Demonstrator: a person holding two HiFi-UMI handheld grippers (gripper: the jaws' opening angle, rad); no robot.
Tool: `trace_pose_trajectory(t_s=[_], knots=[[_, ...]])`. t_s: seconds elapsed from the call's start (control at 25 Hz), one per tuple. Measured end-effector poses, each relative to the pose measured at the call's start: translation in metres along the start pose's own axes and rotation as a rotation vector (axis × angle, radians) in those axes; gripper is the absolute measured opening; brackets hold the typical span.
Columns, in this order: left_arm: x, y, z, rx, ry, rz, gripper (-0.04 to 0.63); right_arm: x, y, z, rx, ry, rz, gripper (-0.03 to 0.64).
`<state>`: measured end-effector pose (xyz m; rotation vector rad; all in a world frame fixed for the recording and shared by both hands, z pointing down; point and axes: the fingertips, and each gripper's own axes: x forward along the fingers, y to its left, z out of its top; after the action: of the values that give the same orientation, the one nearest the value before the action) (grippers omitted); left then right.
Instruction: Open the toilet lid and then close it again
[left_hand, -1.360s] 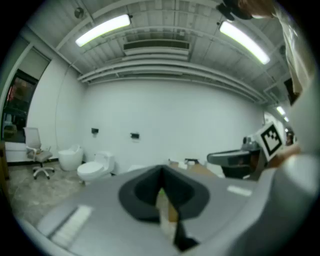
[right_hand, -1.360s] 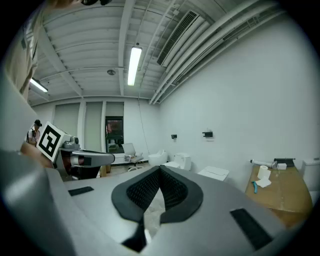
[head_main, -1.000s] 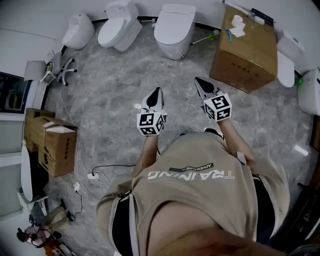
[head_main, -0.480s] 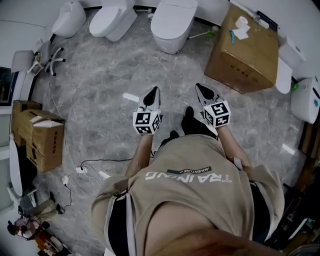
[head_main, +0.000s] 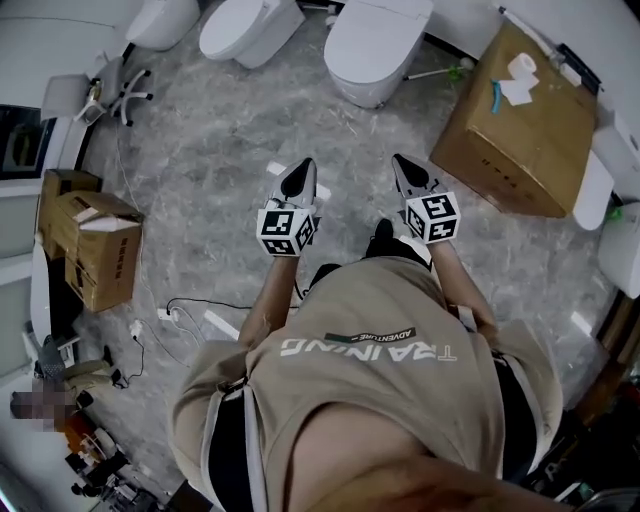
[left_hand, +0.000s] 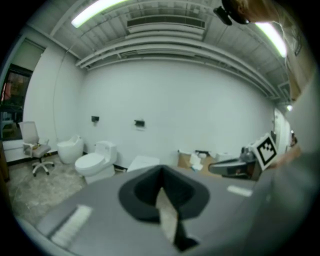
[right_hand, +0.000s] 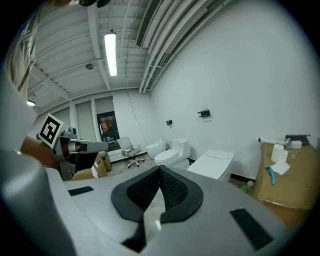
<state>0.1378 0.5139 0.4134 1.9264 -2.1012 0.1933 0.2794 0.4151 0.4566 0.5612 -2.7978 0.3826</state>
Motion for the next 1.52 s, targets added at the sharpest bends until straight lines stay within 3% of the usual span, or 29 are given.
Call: trace_pose_trajectory(t_s=[0.12,0.36,0.52,0.8,1.04,1.2,1.36,1.52], knots=[[0.025,-0.002,0.009,0.018,0.004,-0.002,0.003,0.022,-0.016,-0.002,0.024,0.021,0.048,0.009],[0.045,0.019,0.001,-0.067,0.021,0.043,0.003,0.056,-0.017,0.003,0.009,0.044,0.153,0.009],[0.054,0.035,-0.004,-0.077,0.035,0.056,0.003,0.081,-0.017,0.001,0.006,0.096,0.173,0.009],[0.089,0.088,0.006,-0.061,0.031,-0.009,0.003,0.140,-0.015,0.026,-0.024,0.103,0.114,0.009],[0.133,0.136,0.045,-0.022,-0.006,-0.123,0.003,0.193,-0.012,0.064,-0.038,0.084,0.034,0.009],[0.160,0.157,0.062,-0.063,-0.033,-0.216,0.003,0.227,-0.015,0.071,-0.036,0.094,-0.013,0.009],[0.177,0.183,0.062,-0.031,-0.014,-0.236,0.003,0.259,-0.011,0.077,-0.021,0.086,-0.047,0.009],[0.188,0.208,0.057,-0.070,0.003,-0.237,0.003,0.284,-0.009,0.084,-0.011,0.091,-0.063,0.009]])
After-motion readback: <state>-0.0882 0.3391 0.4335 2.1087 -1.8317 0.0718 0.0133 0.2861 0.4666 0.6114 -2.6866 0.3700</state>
